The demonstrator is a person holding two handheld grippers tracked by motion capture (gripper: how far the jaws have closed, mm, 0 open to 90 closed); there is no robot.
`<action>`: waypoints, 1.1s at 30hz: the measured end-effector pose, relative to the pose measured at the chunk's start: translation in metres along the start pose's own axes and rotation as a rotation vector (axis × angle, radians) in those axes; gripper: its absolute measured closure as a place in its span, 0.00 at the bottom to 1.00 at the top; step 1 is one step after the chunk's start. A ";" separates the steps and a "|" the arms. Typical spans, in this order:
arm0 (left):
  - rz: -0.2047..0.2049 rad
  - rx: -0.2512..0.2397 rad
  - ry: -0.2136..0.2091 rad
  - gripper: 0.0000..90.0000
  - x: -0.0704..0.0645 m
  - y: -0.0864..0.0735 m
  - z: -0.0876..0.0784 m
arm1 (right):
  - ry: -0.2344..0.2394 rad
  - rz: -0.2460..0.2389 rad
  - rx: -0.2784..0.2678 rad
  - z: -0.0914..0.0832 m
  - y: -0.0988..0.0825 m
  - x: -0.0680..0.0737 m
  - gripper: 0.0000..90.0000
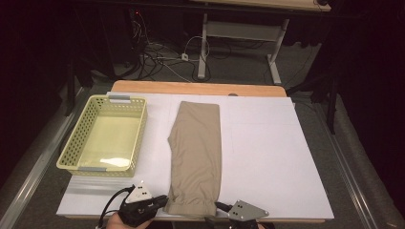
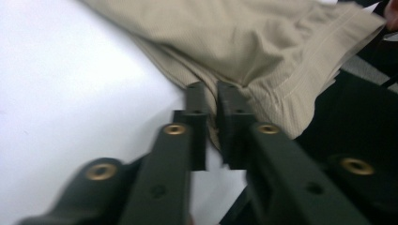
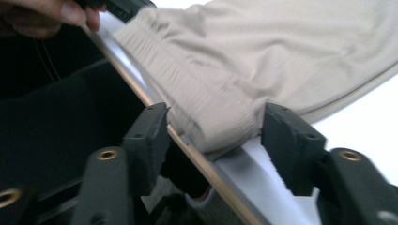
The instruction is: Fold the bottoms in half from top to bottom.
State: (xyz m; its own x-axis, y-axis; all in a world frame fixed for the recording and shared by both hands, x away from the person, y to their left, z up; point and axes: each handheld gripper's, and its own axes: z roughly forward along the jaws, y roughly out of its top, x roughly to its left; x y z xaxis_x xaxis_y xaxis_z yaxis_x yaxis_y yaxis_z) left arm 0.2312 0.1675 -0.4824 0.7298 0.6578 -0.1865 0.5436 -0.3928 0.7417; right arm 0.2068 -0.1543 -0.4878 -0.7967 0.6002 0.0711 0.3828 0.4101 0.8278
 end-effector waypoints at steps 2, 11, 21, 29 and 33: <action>0.007 -0.024 0.005 0.78 0.001 0.000 -0.002 | -0.007 0.012 -0.015 -0.003 0.000 -0.003 0.41; 0.014 -0.104 0.035 0.36 0.006 0.006 -0.006 | -0.070 0.027 -0.092 -0.013 0.004 -0.019 0.17; -0.008 -0.093 0.046 0.00 0.017 0.014 -0.002 | -0.162 0.085 -0.091 0.000 0.032 -0.057 0.01; -0.041 -0.099 0.044 0.00 0.028 0.014 0.001 | -0.195 0.099 -0.083 0.035 0.068 -0.105 0.01; -0.066 -0.088 0.011 0.00 0.028 0.014 0.004 | -0.215 0.107 -0.069 0.058 0.085 -0.130 0.02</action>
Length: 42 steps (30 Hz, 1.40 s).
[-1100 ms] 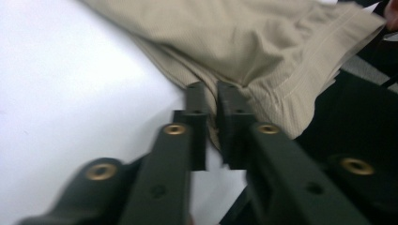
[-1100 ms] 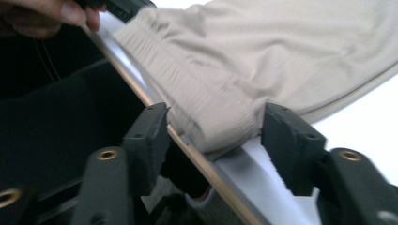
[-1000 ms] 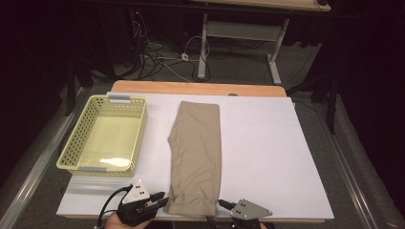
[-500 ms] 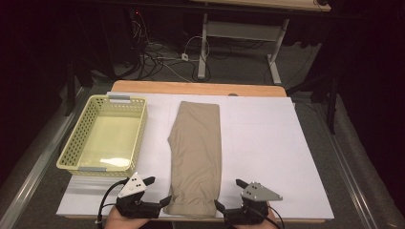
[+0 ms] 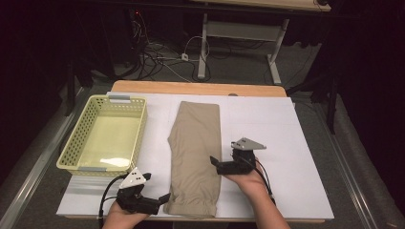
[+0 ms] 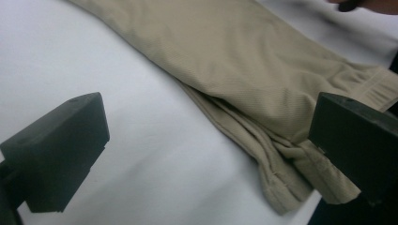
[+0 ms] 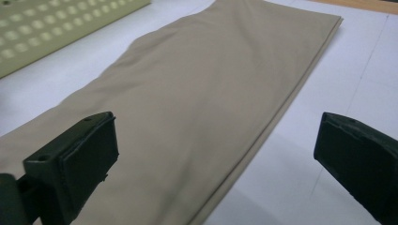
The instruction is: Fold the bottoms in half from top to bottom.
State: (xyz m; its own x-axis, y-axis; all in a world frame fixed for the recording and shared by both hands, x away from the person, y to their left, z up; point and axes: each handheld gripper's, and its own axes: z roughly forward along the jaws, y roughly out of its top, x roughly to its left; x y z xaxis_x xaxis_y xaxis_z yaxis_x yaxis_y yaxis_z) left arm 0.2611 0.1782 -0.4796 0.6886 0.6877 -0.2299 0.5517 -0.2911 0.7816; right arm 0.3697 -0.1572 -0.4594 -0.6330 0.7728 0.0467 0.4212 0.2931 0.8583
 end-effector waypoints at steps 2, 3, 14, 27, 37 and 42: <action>0.014 0.008 0.016 0.00 -0.001 0.000 0.001 | -0.011 0.002 0.018 0.015 0.008 -0.007 0.03; 0.017 0.012 0.020 0.00 -0.001 -0.001 0.001 | -0.012 0.010 0.029 0.022 0.012 -0.010 0.05; 0.015 0.022 -0.007 0.00 -0.004 0.001 0.002 | -0.087 0.059 0.090 0.092 0.054 -0.044 0.19; 0.030 0.026 -0.060 0.00 -0.004 -0.003 -0.003 | -0.203 0.121 0.175 0.153 0.076 -0.082 0.28; 0.060 0.038 -0.084 0.00 -0.011 -0.003 0.002 | -0.191 0.084 0.186 0.161 0.081 -0.083 0.47; 0.059 0.052 -0.081 0.00 -0.011 -0.004 0.006 | -0.166 0.078 0.172 0.160 0.080 -0.081 0.67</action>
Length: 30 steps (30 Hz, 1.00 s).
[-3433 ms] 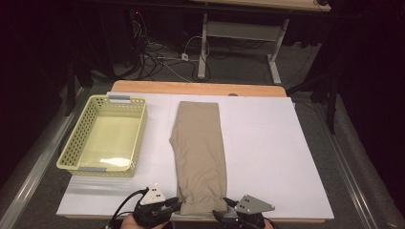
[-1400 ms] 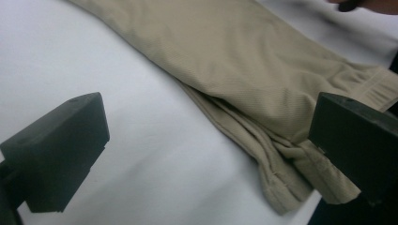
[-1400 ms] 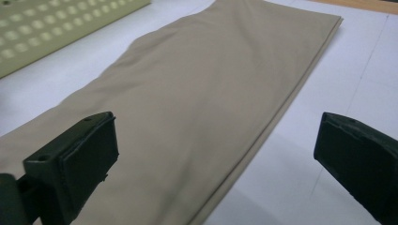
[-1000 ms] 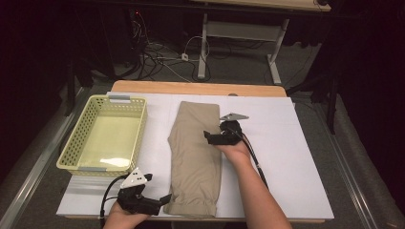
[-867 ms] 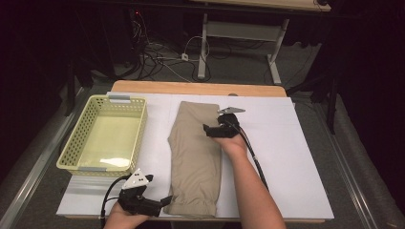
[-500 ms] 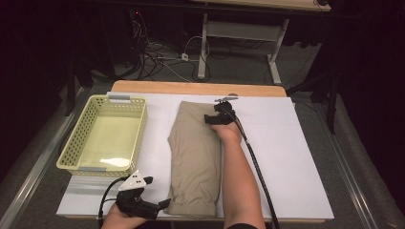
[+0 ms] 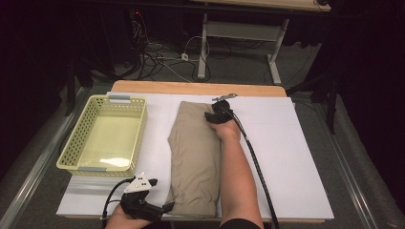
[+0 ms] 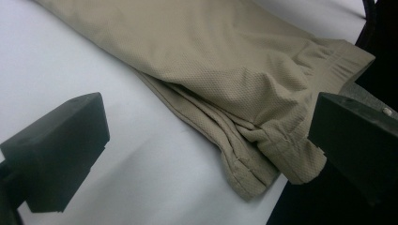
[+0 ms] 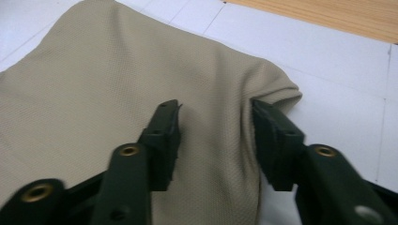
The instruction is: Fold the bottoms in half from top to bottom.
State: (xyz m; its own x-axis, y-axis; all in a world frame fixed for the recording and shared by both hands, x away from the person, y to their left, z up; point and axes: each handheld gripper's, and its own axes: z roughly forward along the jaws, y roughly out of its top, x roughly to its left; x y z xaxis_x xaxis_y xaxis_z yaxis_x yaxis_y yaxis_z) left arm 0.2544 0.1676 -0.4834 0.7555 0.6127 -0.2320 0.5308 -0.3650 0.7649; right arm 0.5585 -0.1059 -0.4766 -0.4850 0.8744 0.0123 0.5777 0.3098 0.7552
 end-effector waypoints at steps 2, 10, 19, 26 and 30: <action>0.001 0.001 0.000 0.00 0.000 0.000 0.000 | 0.031 -0.018 -0.006 0.000 -0.001 0.002 0.82; 0.004 0.011 -0.004 0.00 -0.001 -0.002 0.002 | 0.061 -0.018 -0.009 -0.001 -0.001 0.004 0.92; -0.003 -0.014 0.009 0.00 -0.003 -0.001 -0.005 | 0.084 -0.044 -0.066 -0.025 -0.003 0.018 0.93; 0.012 -0.018 0.018 0.00 -0.007 0.000 -0.009 | 0.155 -0.090 -0.149 -0.061 -0.014 0.043 0.93; 0.027 -0.017 0.031 0.00 -0.010 0.000 -0.011 | 0.195 -0.112 -0.191 -0.084 -0.022 0.056 0.93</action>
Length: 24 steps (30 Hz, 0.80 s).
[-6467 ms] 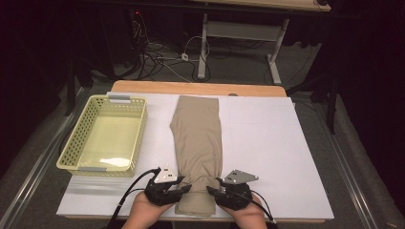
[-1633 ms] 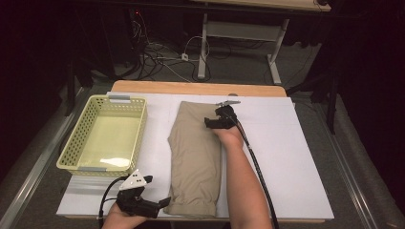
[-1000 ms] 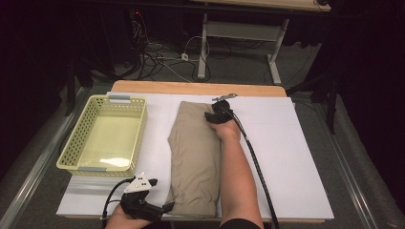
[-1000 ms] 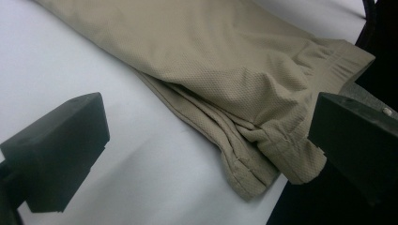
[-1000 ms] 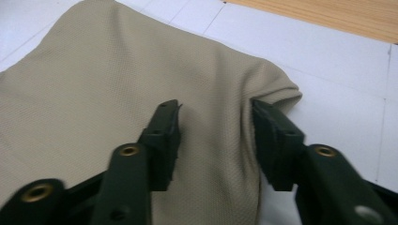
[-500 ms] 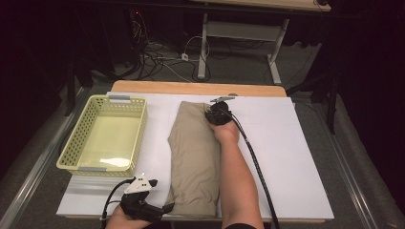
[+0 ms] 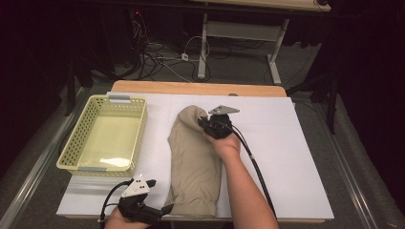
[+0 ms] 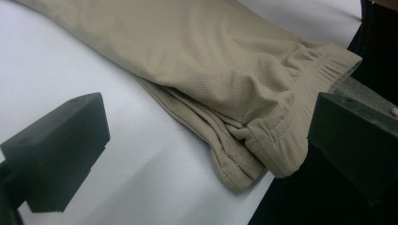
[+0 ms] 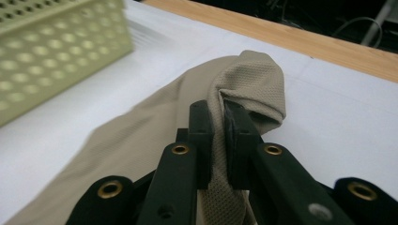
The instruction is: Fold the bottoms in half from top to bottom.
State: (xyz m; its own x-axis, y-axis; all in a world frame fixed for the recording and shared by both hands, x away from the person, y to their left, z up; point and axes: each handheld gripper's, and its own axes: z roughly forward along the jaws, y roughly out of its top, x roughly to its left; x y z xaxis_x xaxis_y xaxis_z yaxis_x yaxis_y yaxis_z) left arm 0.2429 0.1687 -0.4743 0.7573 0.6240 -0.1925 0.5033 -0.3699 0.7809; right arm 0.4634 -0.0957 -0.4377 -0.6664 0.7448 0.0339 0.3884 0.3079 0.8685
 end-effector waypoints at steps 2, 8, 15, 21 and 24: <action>0.005 0.000 0.007 0.00 -0.001 0.000 -0.001 | 0.017 -0.005 -0.022 -0.012 -0.002 0.009 0.93; 0.005 -0.008 0.017 0.00 -0.002 0.001 -0.004 | 0.078 -0.026 -0.065 -0.048 -0.017 0.030 0.93; 0.009 0.000 0.026 0.00 -0.001 0.003 -0.002 | 0.121 -0.030 -0.026 -0.070 -0.052 0.047 0.92; -0.006 -0.006 0.024 0.00 0.003 0.003 -0.002 | 0.099 -0.012 0.044 -0.074 -0.076 0.052 0.90; 0.000 -0.022 0.025 0.00 0.002 0.004 -0.004 | 0.086 -0.012 0.084 -0.073 -0.082 0.055 0.86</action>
State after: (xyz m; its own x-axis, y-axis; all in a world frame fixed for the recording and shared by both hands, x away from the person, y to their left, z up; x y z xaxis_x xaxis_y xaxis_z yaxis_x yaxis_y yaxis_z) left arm 0.2449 0.1717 -0.4692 0.7465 0.6413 -0.1774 0.4937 -0.3551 0.7939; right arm 0.3484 -0.1227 -0.4708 -0.7219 0.6886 0.0688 0.4297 0.3681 0.8246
